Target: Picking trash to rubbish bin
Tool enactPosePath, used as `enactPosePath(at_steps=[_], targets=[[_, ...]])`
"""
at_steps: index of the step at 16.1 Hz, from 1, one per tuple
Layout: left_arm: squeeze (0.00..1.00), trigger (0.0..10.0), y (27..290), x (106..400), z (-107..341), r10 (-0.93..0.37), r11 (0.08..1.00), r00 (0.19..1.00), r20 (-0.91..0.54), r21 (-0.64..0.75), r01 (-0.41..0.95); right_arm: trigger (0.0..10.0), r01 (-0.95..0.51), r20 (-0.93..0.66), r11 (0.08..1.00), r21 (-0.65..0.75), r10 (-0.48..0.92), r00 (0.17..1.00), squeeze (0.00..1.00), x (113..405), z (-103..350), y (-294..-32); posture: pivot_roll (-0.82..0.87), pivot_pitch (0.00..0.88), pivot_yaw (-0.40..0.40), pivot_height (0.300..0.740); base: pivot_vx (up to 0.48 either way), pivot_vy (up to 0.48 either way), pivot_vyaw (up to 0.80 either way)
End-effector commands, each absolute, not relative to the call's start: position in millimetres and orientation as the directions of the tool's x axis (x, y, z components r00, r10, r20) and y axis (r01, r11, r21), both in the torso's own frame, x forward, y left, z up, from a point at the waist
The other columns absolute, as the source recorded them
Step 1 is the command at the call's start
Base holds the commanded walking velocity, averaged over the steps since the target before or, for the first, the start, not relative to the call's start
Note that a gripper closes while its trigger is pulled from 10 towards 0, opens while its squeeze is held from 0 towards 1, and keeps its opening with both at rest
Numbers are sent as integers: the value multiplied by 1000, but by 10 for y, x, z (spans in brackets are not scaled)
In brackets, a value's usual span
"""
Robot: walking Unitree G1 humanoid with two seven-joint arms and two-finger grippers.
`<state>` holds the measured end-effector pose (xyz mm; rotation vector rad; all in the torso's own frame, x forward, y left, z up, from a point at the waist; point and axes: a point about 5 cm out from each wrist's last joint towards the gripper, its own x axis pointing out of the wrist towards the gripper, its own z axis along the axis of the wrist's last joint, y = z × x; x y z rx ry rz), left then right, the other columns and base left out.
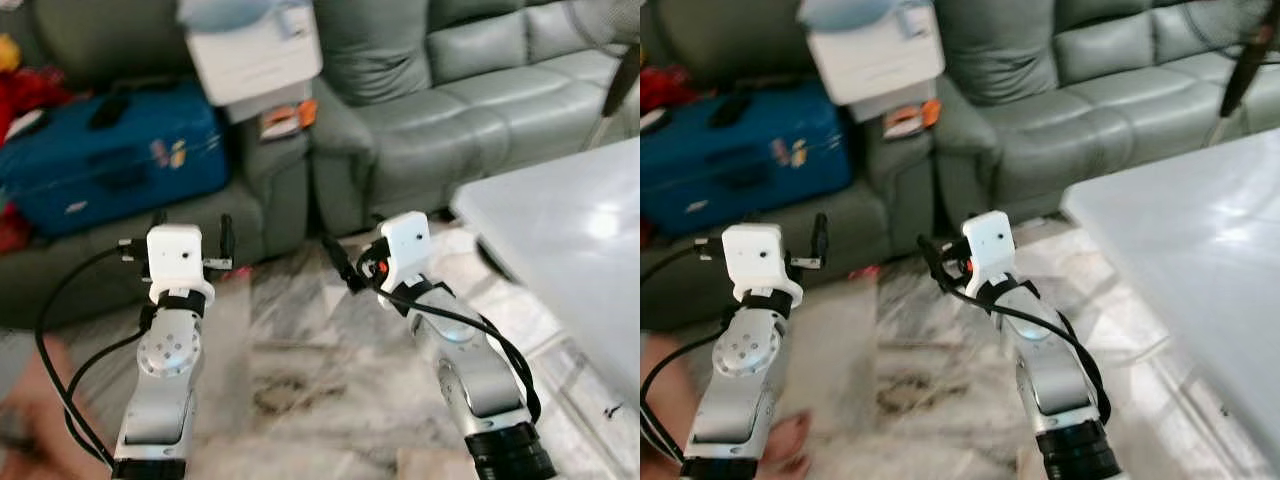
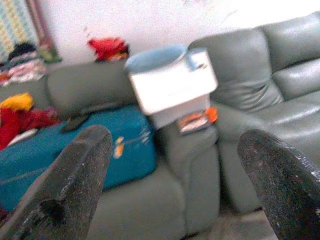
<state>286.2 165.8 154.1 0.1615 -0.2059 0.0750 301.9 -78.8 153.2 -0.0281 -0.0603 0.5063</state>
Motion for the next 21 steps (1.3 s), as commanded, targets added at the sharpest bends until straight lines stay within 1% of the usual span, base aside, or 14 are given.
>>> enactPosePath(at_steps=[1,5,6,11,14,21], targets=[[0,10000,1621,2859,1552,45,986,976,212,147,-77,10000,-484,58,873,-55,487,872,0,3021,1549,-810,9,36,30,740,0,0,800],[0,10000,1611,2857,1555,35,987,975,218,146,-68,10000,-487,64,872,-47,489,870,0,3025,1556,-805,9,30,28,740,187,0,800],[0,10000,1606,2860,1552,35,988,976,216,141,-66,10000,-488,66,872,-45,490,869,0,3028,1561,-806,9,30,28,740,244,0,0],[0,10000,1595,2868,1551,47,989,974,222,125,-76,10000,-492,71,870,-38,493,867,0,3028,1560,-798,10,26,29,740,0,0,0],[0,10000,1571,2853,1561,19,991,974,226,125,-48,10000,-496,75,868,-39,497,864,0,3019,1563,-791,12,30,31,740,0,0,0],[0,10000,1538,2846,1554,-5,994,975,223,111,-21,10000,-521,95,853,-42,522,847,0,2987,1583,-756,12,30,32,740,416,0,0]])
